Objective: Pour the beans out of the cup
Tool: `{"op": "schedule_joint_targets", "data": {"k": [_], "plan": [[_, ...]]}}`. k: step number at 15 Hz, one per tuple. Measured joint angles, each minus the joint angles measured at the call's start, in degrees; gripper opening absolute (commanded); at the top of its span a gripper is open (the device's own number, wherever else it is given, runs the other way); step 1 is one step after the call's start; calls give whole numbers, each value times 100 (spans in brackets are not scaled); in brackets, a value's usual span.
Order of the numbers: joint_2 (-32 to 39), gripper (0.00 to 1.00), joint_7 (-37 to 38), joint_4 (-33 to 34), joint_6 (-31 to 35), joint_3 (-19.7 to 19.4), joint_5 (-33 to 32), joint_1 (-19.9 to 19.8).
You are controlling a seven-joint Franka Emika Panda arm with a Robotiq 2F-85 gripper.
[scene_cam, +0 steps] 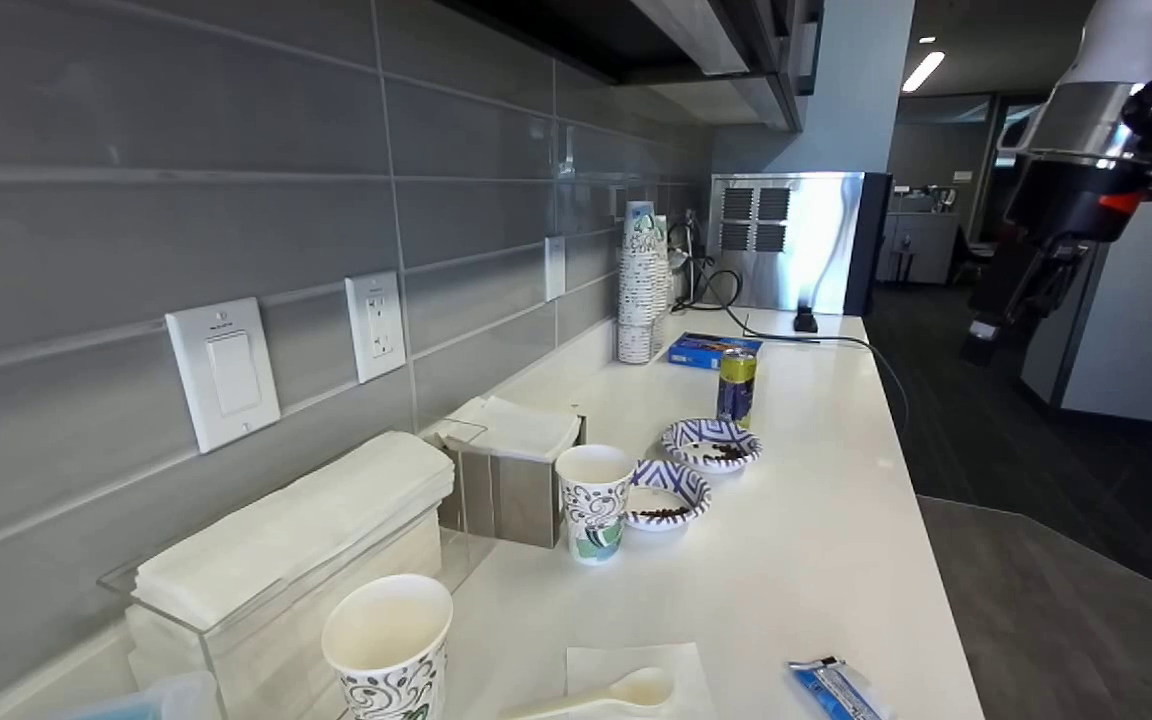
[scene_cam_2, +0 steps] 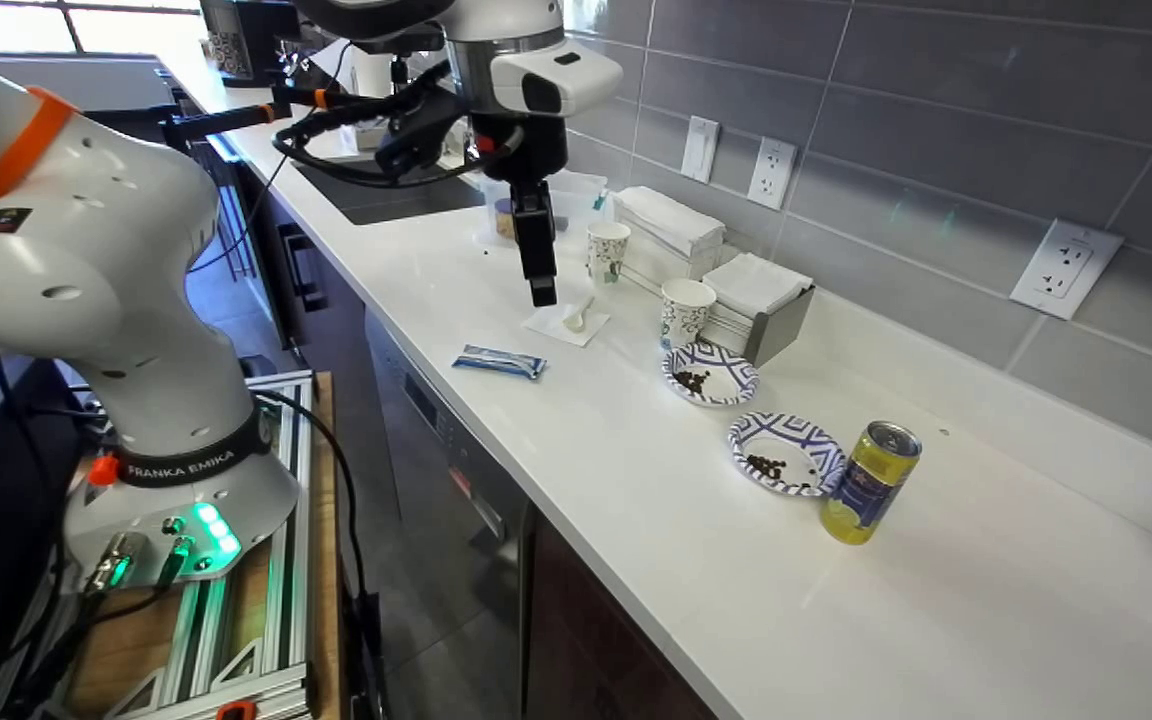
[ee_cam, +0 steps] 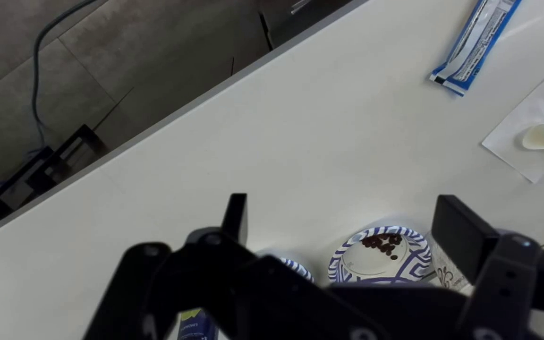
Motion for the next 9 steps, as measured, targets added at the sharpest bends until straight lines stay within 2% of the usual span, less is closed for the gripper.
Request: {"op": "schedule_joint_targets", "data": {"k": [4, 9], "plan": [[386, 100, 40, 287, 82, 152, 152, 209], [1623, 100, 420, 1089, 448, 687, 230, 579]]}}
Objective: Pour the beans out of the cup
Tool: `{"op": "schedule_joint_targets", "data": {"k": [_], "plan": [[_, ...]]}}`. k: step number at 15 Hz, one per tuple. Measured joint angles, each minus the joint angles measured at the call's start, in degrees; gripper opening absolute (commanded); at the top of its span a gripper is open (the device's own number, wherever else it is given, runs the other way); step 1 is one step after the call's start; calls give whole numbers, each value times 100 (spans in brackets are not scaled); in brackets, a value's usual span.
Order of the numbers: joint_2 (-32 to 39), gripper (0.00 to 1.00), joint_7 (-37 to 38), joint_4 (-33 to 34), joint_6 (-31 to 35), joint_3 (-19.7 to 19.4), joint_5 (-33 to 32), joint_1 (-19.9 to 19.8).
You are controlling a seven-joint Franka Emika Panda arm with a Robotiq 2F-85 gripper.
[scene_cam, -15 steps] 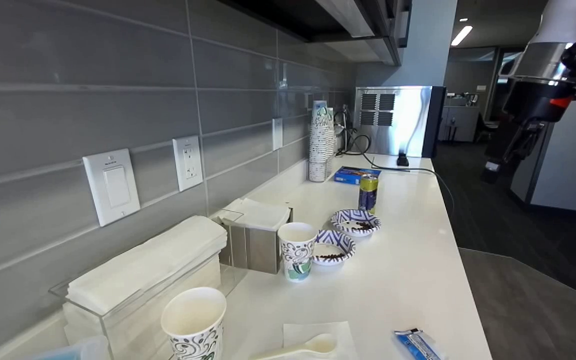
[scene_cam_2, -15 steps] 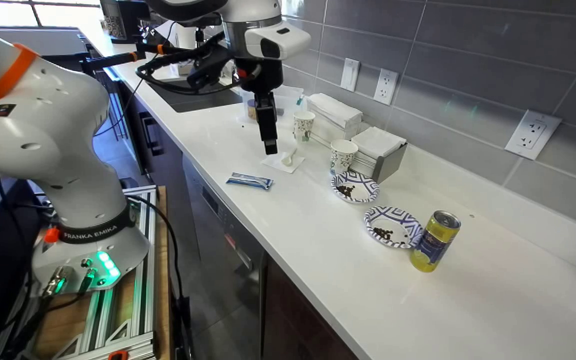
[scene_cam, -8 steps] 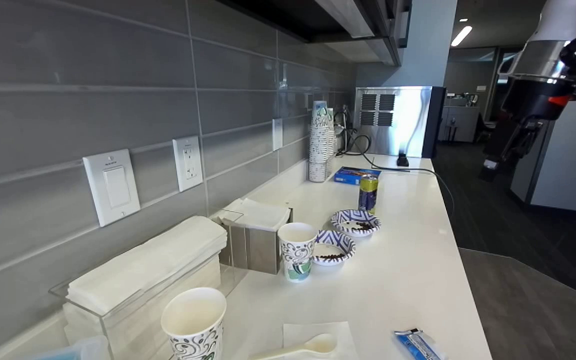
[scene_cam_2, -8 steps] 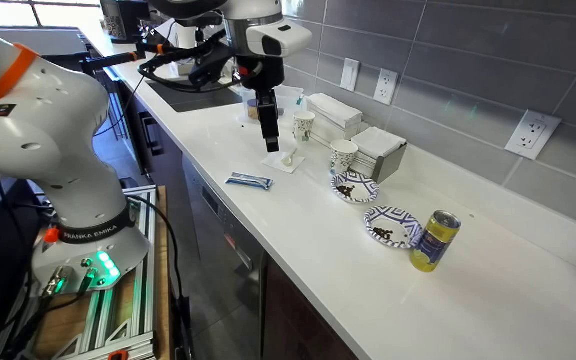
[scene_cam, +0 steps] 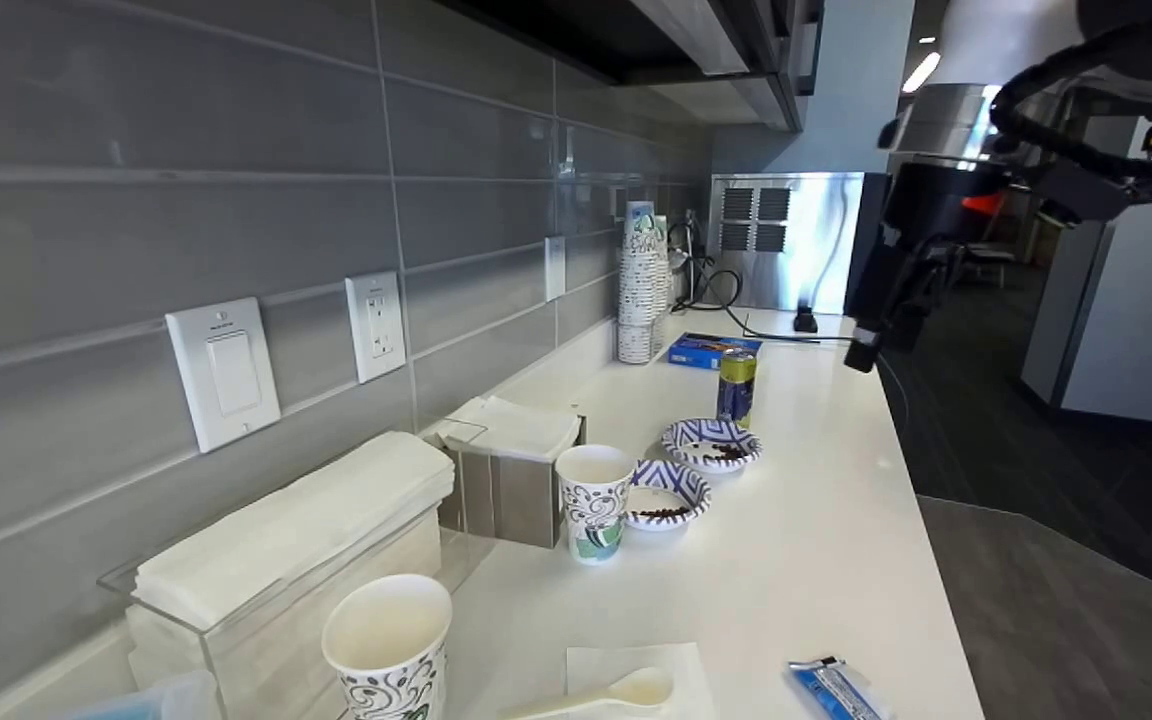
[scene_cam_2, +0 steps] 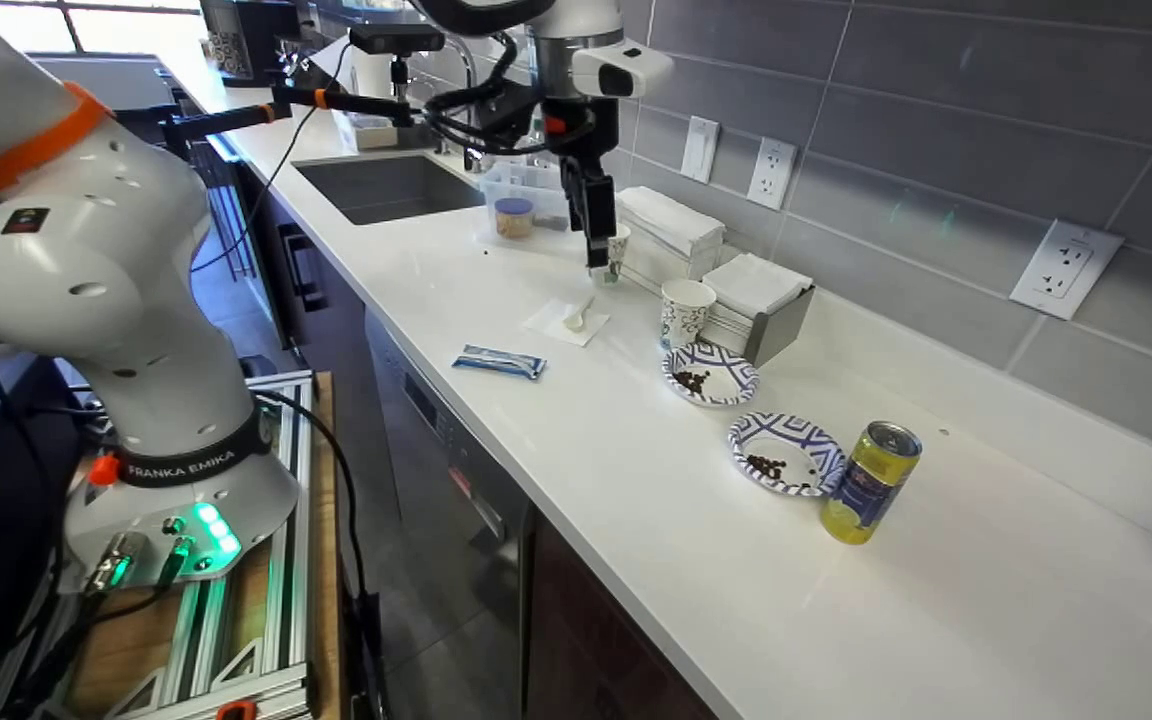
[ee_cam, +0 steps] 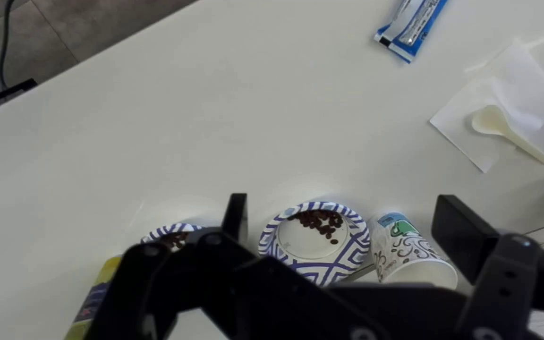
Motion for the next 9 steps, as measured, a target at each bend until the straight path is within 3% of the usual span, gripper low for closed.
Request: {"op": "schedule_joint_targets", "data": {"k": [4, 9], "plan": [[1167, 100, 369, 819, 466, 362, -64, 67], [2443, 100, 729, 1931, 547, 472, -157, 187]]}}
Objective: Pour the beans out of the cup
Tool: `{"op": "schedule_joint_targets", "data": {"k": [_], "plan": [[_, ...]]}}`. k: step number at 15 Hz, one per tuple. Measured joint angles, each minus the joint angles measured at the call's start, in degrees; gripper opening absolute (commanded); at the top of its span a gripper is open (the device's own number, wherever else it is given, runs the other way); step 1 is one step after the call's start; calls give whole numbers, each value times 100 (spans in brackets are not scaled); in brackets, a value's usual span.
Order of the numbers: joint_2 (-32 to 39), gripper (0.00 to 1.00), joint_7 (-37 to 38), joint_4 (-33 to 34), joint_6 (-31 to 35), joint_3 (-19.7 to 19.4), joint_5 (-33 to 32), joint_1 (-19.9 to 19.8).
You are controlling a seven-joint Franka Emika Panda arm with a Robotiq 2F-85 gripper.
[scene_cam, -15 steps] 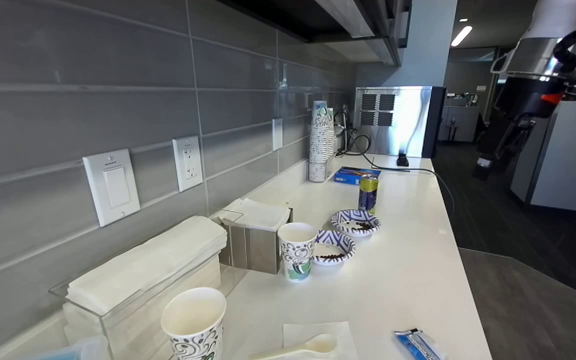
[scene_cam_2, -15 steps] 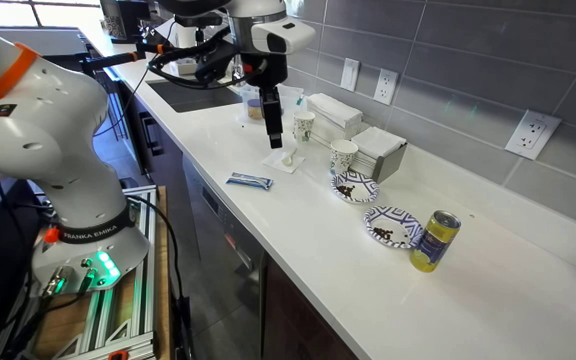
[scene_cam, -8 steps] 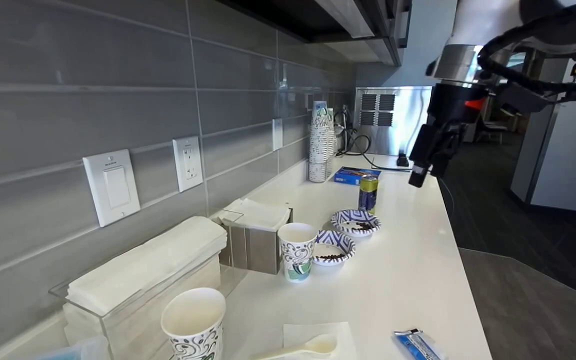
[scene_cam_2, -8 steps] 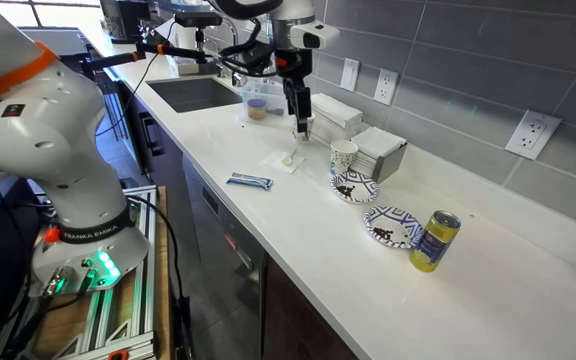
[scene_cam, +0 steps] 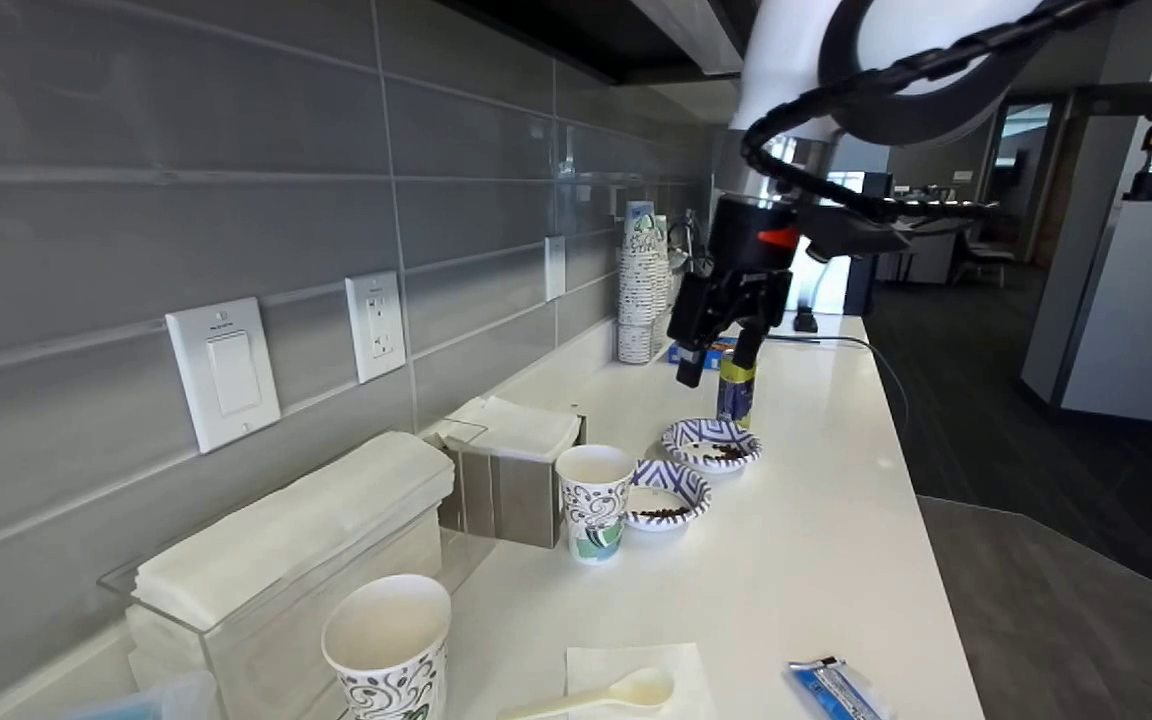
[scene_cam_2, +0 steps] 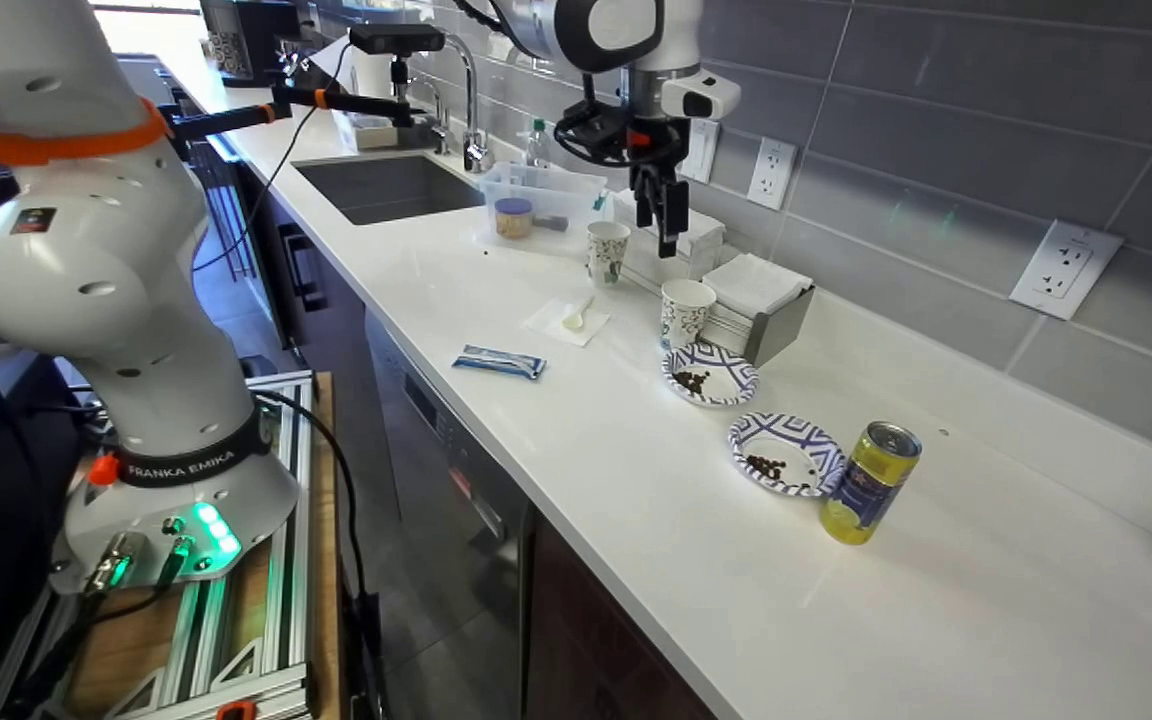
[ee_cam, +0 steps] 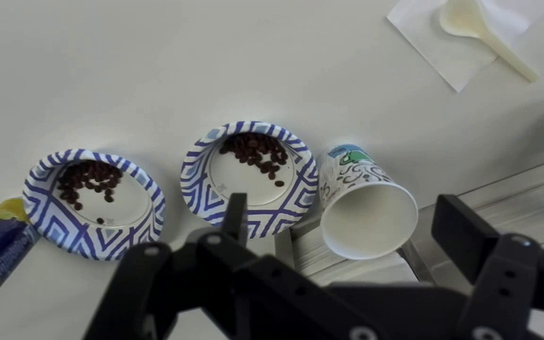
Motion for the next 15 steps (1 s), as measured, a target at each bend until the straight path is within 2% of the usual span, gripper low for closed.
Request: {"op": "schedule_joint_targets", "data": {"k": [4, 9, 15], "plan": [[756, 100, 109, 702, 0, 2, 39, 232], [1357, 100, 355, 1139, 29, -1, 46, 495], [1837, 100, 637, 1178, 933, -81, -55, 665]]}}
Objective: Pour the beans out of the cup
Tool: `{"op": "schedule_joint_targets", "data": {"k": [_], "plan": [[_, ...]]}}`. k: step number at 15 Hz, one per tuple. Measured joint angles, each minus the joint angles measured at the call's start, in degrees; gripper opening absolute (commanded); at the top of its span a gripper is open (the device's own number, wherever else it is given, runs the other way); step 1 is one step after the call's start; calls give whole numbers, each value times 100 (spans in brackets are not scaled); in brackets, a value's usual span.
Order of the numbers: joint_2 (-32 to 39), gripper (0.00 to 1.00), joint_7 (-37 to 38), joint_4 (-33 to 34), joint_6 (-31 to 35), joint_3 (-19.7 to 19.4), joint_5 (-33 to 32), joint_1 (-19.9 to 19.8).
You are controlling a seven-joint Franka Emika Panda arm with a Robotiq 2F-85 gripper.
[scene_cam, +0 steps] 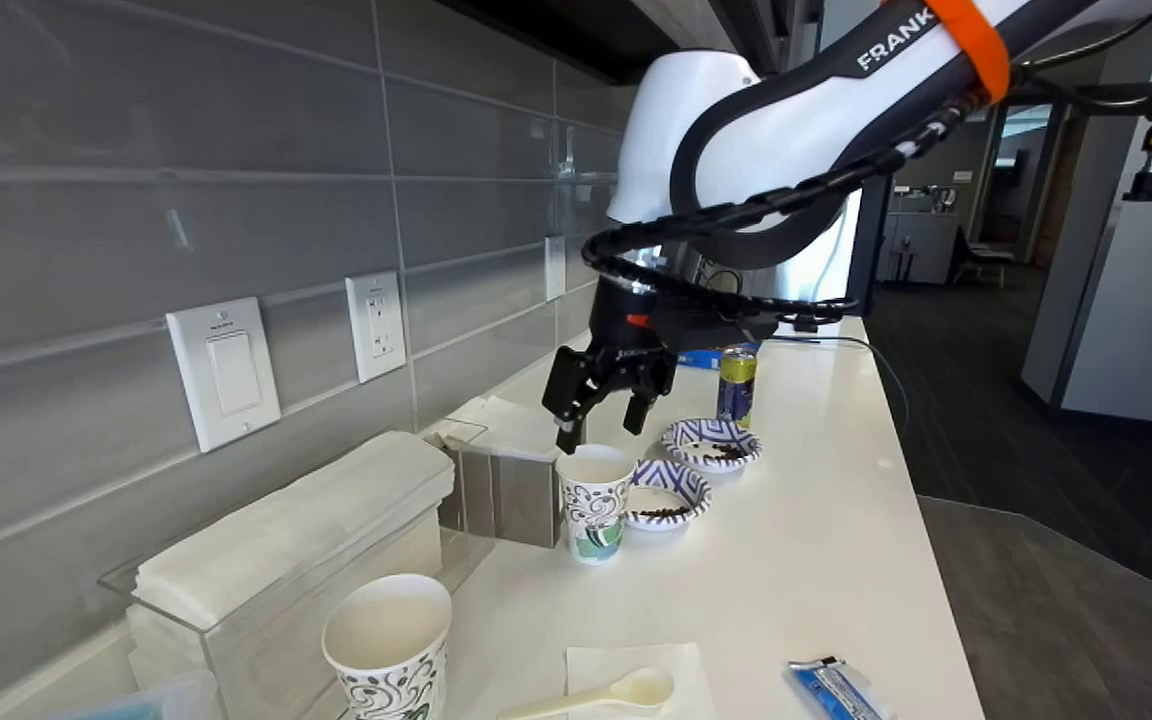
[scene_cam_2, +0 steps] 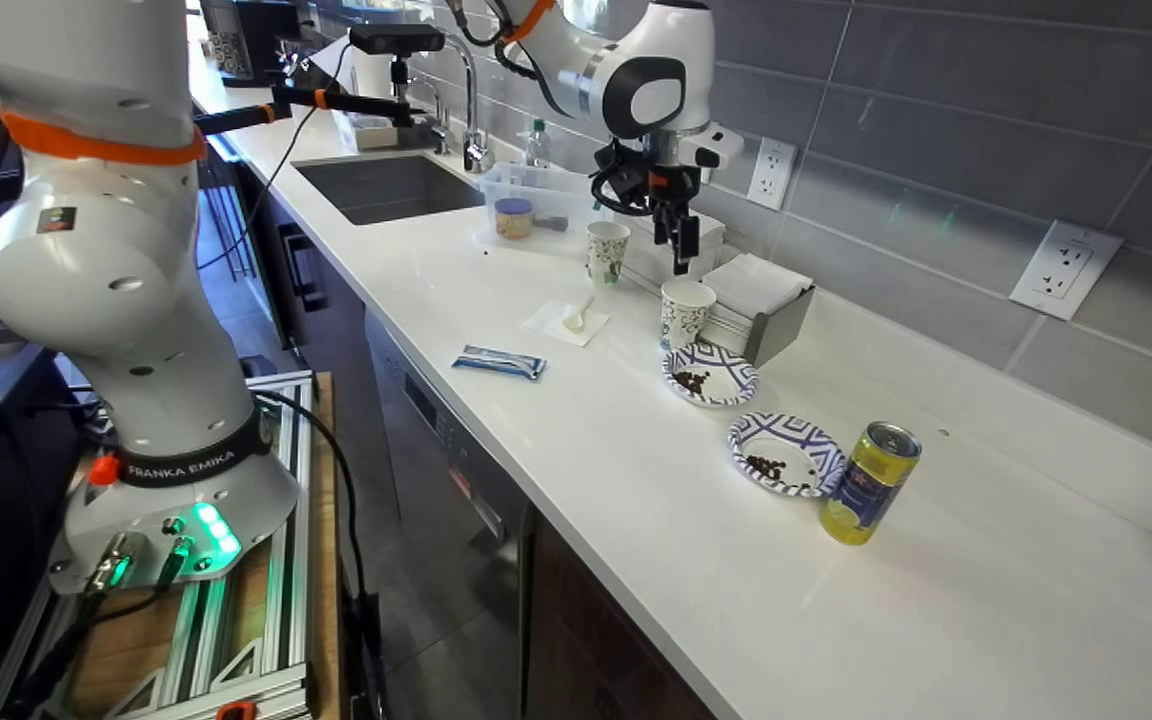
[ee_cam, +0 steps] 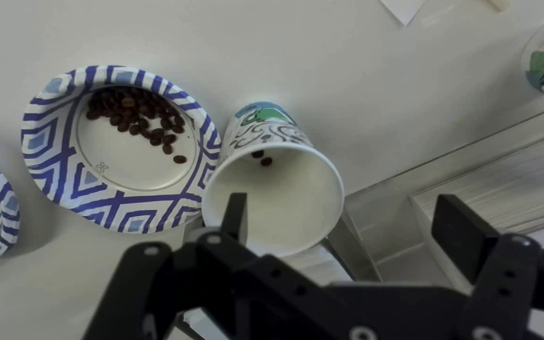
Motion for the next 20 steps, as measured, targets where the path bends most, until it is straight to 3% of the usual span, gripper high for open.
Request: {"op": "schedule_joint_targets", "data": {"k": [9, 16, 17, 20], "plan": [[105, 100, 17, 93, 11, -50, -3, 54], [696, 98, 137, 443, 69, -182, -87, 290], [766, 82, 138, 504, 92, -227, -115, 318], [920, 60, 138, 681, 100, -315, -148, 378]]}}
